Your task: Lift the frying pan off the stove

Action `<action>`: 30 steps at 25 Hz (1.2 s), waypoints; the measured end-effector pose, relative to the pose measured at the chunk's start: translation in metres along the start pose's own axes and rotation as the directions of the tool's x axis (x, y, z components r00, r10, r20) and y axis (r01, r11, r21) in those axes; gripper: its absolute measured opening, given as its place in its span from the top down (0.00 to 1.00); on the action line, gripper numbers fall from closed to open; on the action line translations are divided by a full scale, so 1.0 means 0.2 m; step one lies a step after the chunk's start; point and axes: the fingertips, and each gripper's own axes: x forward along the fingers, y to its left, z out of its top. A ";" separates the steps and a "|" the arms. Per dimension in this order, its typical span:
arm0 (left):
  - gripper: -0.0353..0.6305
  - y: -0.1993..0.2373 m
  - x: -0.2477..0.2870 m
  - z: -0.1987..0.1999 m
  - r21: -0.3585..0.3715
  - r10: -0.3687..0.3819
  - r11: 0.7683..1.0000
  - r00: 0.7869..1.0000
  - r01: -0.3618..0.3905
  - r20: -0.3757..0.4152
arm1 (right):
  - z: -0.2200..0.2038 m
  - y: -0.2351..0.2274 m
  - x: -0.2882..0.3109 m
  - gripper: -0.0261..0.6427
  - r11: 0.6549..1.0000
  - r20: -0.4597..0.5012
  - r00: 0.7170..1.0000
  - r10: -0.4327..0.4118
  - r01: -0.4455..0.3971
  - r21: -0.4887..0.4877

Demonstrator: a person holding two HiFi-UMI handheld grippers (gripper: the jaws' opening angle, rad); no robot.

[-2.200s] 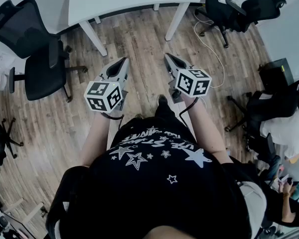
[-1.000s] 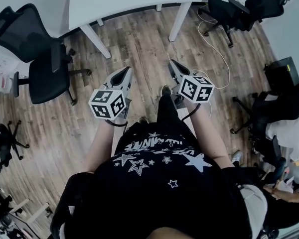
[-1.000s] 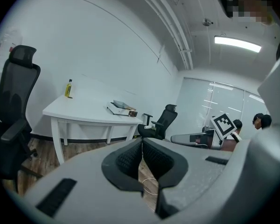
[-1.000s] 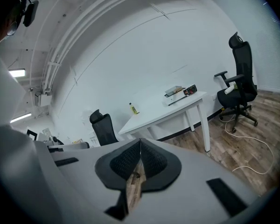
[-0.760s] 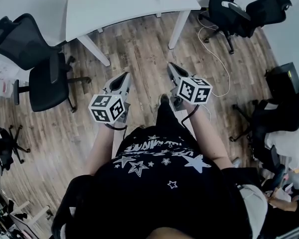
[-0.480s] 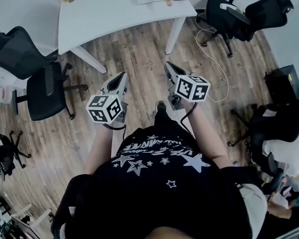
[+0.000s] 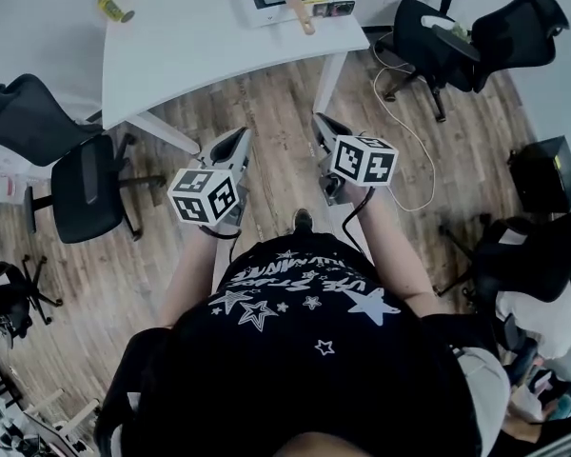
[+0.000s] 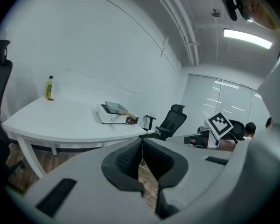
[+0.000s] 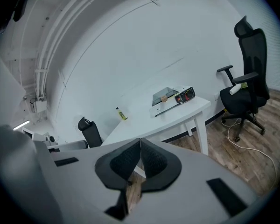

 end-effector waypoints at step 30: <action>0.93 0.29 0.82 0.29 -0.064 -0.031 0.998 1.000 0.030 -0.006 | 0.56 -0.37 0.52 0.71 0.917 0.013 0.971 0.239 -0.230 0.326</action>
